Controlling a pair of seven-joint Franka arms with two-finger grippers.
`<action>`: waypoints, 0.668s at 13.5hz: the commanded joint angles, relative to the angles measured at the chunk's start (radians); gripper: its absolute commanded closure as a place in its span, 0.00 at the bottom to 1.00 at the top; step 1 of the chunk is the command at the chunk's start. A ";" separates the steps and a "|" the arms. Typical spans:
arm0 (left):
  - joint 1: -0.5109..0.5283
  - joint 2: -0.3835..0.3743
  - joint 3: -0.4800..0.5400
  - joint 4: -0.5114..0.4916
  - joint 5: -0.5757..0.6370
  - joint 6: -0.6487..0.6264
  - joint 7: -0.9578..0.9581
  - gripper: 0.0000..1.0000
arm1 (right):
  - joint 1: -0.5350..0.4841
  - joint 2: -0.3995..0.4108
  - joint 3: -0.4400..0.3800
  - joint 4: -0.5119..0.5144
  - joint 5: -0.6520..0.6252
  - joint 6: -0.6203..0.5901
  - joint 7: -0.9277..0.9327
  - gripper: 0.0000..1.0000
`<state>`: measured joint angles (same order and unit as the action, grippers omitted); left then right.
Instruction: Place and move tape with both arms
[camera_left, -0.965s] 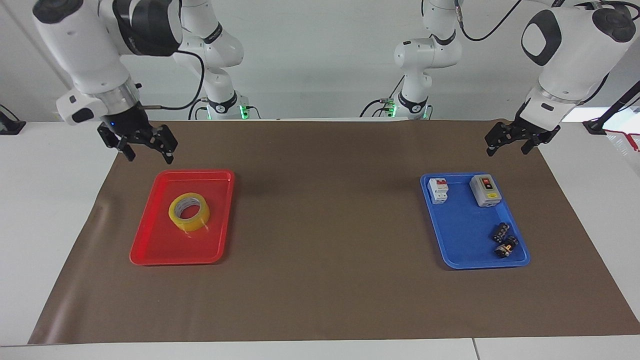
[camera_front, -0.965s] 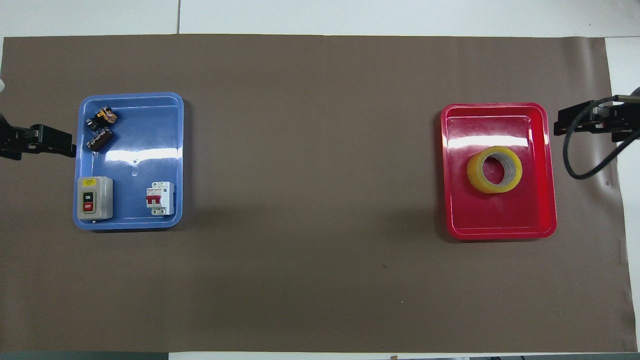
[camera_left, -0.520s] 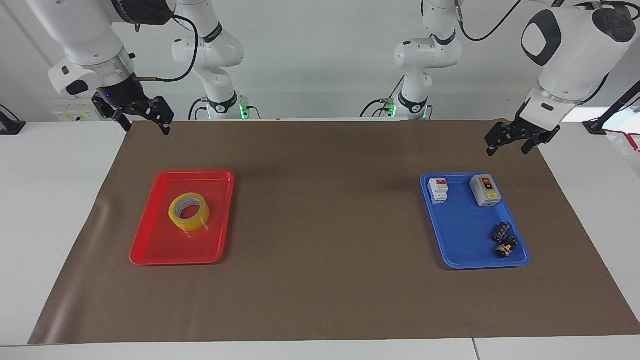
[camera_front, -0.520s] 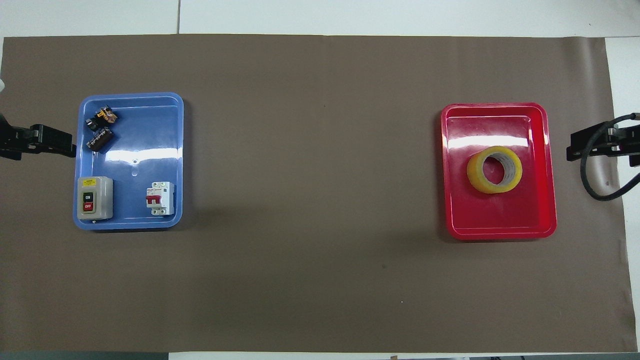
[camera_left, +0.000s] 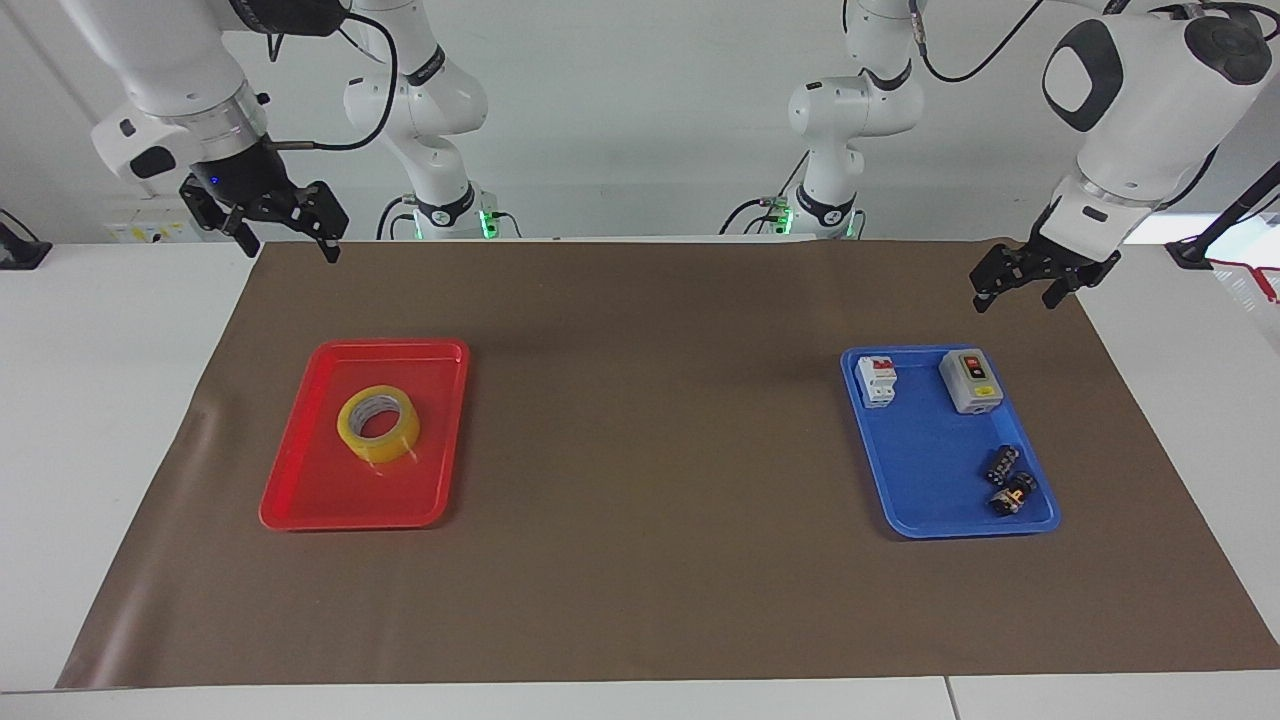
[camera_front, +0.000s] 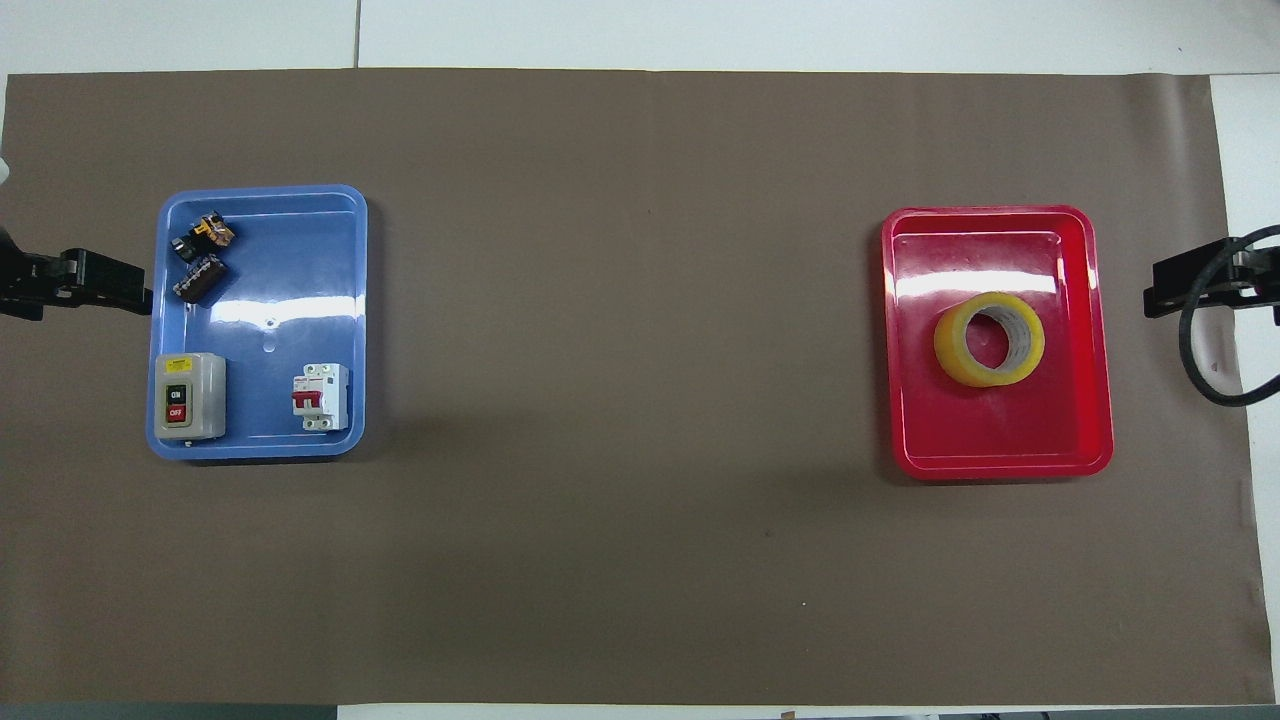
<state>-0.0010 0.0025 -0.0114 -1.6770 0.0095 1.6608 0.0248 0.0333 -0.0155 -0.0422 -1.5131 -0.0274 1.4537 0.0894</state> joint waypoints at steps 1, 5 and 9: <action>0.001 -0.030 0.005 -0.035 -0.025 0.020 0.012 0.00 | -0.006 0.022 0.004 0.028 -0.009 -0.018 -0.022 0.00; 0.001 -0.030 0.005 -0.035 -0.025 0.020 0.012 0.00 | 0.026 0.016 0.008 0.013 -0.035 -0.013 -0.037 0.00; 0.001 -0.030 0.005 -0.035 -0.025 0.020 0.012 0.00 | 0.028 0.016 0.008 0.014 -0.035 -0.012 -0.077 0.00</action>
<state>-0.0010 0.0025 -0.0114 -1.6770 0.0095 1.6608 0.0248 0.0676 -0.0056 -0.0384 -1.5126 -0.0445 1.4536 0.0438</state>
